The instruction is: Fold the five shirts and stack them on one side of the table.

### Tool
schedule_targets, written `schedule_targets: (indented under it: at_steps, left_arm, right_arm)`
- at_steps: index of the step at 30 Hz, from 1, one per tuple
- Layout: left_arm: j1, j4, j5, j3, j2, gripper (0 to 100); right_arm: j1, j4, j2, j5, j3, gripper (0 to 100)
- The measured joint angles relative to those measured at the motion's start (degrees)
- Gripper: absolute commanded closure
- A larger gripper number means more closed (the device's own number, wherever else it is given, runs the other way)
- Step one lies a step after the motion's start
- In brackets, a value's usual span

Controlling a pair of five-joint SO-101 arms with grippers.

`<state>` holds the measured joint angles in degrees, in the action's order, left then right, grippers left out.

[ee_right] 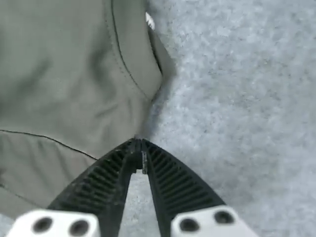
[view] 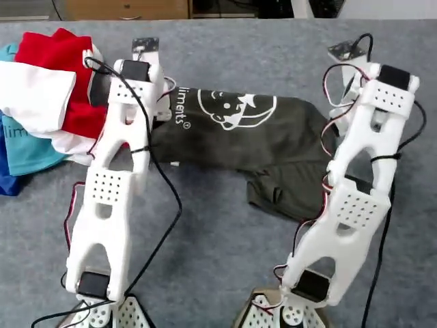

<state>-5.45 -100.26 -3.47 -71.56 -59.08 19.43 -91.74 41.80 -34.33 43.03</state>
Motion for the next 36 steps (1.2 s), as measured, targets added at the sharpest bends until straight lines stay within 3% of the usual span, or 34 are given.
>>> schedule_targets:
  at_steps: [4, 6, 9, 13, 18, 21, 25, 28, 36]
  left_arm:
    - [0.0, 0.4, 0.6, 17.8, 16.8, 98]
    - [0.1, 4.5, 0.9, 28.0, 25.8, 98]
    - [1.1, 17.3, 0.9, 44.2, 34.6, 98]
    - [0.1, 38.4, 0.5, 63.6, 35.7, 98]
    - [1.2, 57.6, -4.6, 70.6, 31.5, 98]
    - [3.0, 57.1, -6.2, 69.9, 30.1, 98]
    - [3.1, 49.1, -4.2, 66.5, 29.5, 98]
    - [3.2, 49.0, -3.2, 66.5, 29.5, 98]
    - [1.8, 48.7, -2.6, 65.7, 29.7, 98]
  right_arm:
    - [0.1, 1.8, 0.0, 0.4, -2.5, 99.7]
    - [0.1, 3.3, 0.0, 1.6, -3.0, 99.7]
    - [-0.4, 4.4, 0.0, 2.8, -3.1, 99.7]
    - [-0.4, 5.9, 0.0, 3.8, -3.5, 99.7]
    - [-0.3, 11.6, 0.9, 3.9, -7.6, 99.7]
    - [-0.3, 15.8, 3.9, 3.9, -9.8, 99.7]
    - [1.8, 18.6, 4.7, 3.9, -10.0, 99.7]
    - [2.5, 19.1, 4.7, 3.9, -10.1, 99.7]
    - [2.3, 13.0, 1.7, 2.3, -9.9, 99.7]
